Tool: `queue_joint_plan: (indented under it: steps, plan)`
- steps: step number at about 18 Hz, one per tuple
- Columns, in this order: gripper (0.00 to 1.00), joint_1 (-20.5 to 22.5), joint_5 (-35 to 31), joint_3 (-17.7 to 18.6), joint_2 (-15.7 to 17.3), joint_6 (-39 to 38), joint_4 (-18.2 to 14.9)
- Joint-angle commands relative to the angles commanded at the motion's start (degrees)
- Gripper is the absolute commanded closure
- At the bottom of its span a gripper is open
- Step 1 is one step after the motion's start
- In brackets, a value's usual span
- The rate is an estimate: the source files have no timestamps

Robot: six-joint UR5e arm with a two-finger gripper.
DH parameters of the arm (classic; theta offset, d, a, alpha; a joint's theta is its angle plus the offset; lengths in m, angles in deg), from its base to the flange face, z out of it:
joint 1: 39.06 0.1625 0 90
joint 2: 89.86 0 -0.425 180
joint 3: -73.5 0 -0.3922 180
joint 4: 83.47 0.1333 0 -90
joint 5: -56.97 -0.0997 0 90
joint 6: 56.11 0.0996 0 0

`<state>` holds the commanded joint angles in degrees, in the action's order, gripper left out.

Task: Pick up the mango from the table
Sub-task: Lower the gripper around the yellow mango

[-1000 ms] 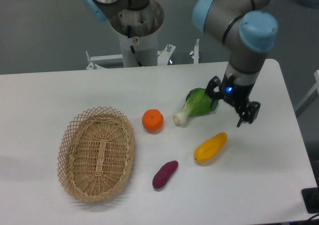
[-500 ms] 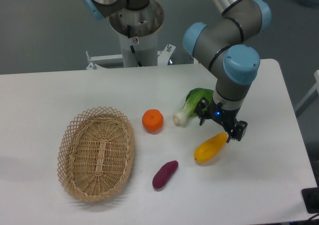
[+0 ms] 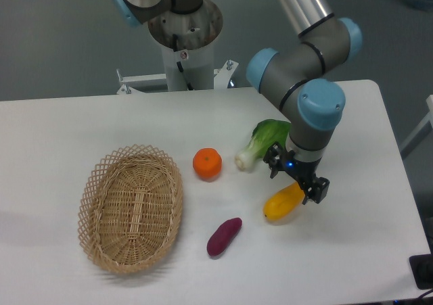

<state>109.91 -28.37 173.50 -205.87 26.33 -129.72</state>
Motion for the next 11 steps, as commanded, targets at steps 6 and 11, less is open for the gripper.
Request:
queue_joint_plan:
  steps: [6, 11]
  plan:
    - [0.0, -0.7, -1.9, 1.6, -0.3, -1.1, 1.2]
    - [0.0, -1.2, -3.6, 1.2, -1.5, -1.8, 3.0]
